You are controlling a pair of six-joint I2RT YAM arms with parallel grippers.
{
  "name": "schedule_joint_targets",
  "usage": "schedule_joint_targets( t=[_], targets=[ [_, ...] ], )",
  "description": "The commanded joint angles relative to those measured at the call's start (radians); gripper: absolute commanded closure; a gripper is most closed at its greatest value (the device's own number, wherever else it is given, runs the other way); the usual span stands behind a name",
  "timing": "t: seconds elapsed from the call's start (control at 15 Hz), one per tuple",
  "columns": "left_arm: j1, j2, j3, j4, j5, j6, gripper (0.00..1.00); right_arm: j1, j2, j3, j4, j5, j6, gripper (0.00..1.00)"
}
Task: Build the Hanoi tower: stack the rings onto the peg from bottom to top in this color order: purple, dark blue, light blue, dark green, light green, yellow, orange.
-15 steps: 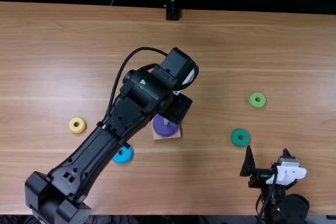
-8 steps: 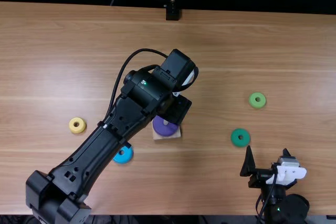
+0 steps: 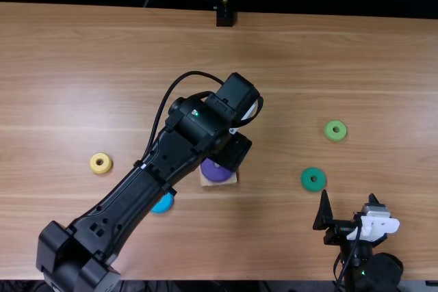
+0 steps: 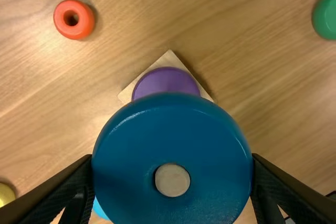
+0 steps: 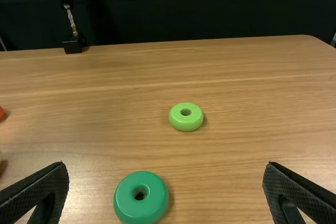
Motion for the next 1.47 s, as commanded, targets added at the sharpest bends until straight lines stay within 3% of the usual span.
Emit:
schedule_joint_targets(
  t=[0.0,0.07,0.13,0.2,0.73,1.13,1.27,1.4],
  targets=[
    [-0.007,0.016,-0.015,-0.009,0.010,-0.005,0.00,-0.010,-0.013,-0.062,-0.071,-0.004,-0.005,0.00],
    [-0.007,0.016,-0.017,-0.013,0.022,-0.003,0.00,-0.010,-0.013,-0.062,-0.071,-0.004,-0.005,0.00],
    [-0.002,0.016,-0.017,-0.017,0.063,-0.005,0.00,-0.010,-0.013,-0.062,-0.071,-0.004,-0.005,0.00],
    [0.001,0.016,-0.018,-0.017,0.087,-0.005,0.00,-0.010,-0.013,-0.062,-0.071,-0.004,-0.005,0.00],
    [0.056,-0.068,0.006,0.044,0.085,0.004,0.00,-0.010,-0.013,-0.062,-0.071,-0.004,-0.005,0.00],
    [0.197,-0.274,-0.011,0.125,0.076,0.001,0.00,-0.010,-0.013,-0.062,-0.071,-0.004,-0.005,0.00],
    [0.252,-0.351,-0.101,0.125,0.079,-0.001,0.00,-0.010,-0.013,-0.062,-0.071,-0.004,-0.005,0.00],
    [0.309,-0.449,-0.218,0.107,0.067,0.002,0.00,-0.010,-0.013,-0.062,-0.071,-0.004,-0.005,0.00]
  ],
)
